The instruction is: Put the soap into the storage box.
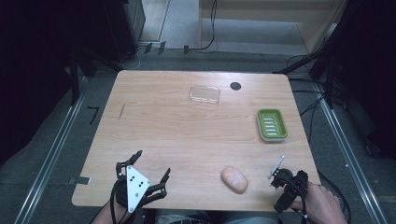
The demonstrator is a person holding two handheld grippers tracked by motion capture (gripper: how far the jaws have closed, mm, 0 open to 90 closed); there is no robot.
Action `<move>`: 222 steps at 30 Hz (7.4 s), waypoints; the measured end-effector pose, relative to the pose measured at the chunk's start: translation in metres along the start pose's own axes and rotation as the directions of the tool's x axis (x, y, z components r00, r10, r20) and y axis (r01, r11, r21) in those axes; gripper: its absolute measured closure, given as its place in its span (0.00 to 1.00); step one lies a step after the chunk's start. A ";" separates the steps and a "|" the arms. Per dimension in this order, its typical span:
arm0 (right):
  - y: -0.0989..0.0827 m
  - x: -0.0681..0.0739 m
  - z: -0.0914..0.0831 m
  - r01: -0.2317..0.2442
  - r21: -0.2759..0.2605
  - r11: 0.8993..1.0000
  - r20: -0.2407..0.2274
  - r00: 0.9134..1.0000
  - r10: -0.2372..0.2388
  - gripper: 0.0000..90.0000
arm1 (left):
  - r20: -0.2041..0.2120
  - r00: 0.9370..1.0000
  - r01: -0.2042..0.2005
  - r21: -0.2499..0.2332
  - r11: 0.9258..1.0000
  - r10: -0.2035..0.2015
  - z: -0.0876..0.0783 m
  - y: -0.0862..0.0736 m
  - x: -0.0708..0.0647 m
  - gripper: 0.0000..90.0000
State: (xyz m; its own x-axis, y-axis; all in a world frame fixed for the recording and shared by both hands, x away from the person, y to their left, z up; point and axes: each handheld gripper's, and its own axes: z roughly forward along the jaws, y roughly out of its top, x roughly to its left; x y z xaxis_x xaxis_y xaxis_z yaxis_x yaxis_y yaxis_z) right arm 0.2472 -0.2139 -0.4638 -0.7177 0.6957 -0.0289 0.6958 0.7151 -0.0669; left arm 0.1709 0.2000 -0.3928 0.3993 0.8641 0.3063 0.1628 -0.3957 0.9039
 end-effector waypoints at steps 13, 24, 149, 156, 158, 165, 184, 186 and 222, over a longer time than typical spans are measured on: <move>0.019 0.009 -0.007 0.016 0.003 1.000 -0.017 1.000 -0.016 0.00 | -0.003 1.000 0.002 0.001 1.000 -0.002 -0.001 0.000 0.000 0.11; 0.032 0.017 -0.013 0.025 0.006 1.000 -0.028 0.999 -0.025 0.00 | 0.002 1.000 -0.007 -0.002 1.000 0.007 0.000 0.001 0.000 0.11; 0.133 0.056 -0.016 0.124 -0.077 0.989 -0.033 0.991 -0.127 0.37 | 0.012 1.000 -0.022 -0.001 1.000 0.022 0.002 0.001 -0.001 0.11; 0.132 0.055 -0.016 0.106 -0.072 0.992 -0.033 0.994 -0.108 0.37 | 0.012 1.000 -0.021 -0.002 1.000 0.021 0.002 0.001 -0.001 0.11; 0.132 0.055 -0.015 0.109 -0.068 0.992 -0.035 0.993 -0.112 0.37 | 0.011 1.000 -0.020 -0.002 1.000 0.020 0.002 0.001 -0.001 0.11; 0.130 0.052 -0.018 0.102 -0.064 0.993 -0.026 0.994 -0.104 0.37 | 0.011 1.000 -0.023 -0.002 1.000 0.023 0.002 0.001 -0.001 0.11; 0.117 0.026 -0.027 0.021 -0.063 0.998 -0.028 0.999 -0.023 0.37 | 0.010 1.000 -0.018 -0.004 1.000 0.018 0.001 0.001 -0.001 0.11; 0.115 0.022 -0.028 0.011 -0.066 0.998 -0.031 0.999 -0.013 0.37 | 0.009 1.000 -0.017 -0.005 1.000 0.017 0.001 0.001 -0.001 0.11; 0.076 -0.047 -0.036 -0.173 -0.063 0.983 -0.047 0.984 0.171 0.37 | 0.009 1.000 -0.014 -0.009 1.000 0.014 0.002 0.001 -0.001 0.11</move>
State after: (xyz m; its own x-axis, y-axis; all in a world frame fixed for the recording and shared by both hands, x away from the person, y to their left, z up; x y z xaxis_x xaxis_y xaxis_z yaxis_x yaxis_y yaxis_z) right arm 0.3352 -0.1897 -0.4319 -0.5864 0.8100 0.0068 0.8100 0.5864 0.0025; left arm 0.1720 0.1982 -0.3929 0.4095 0.8556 0.3166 0.1494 -0.4052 0.9019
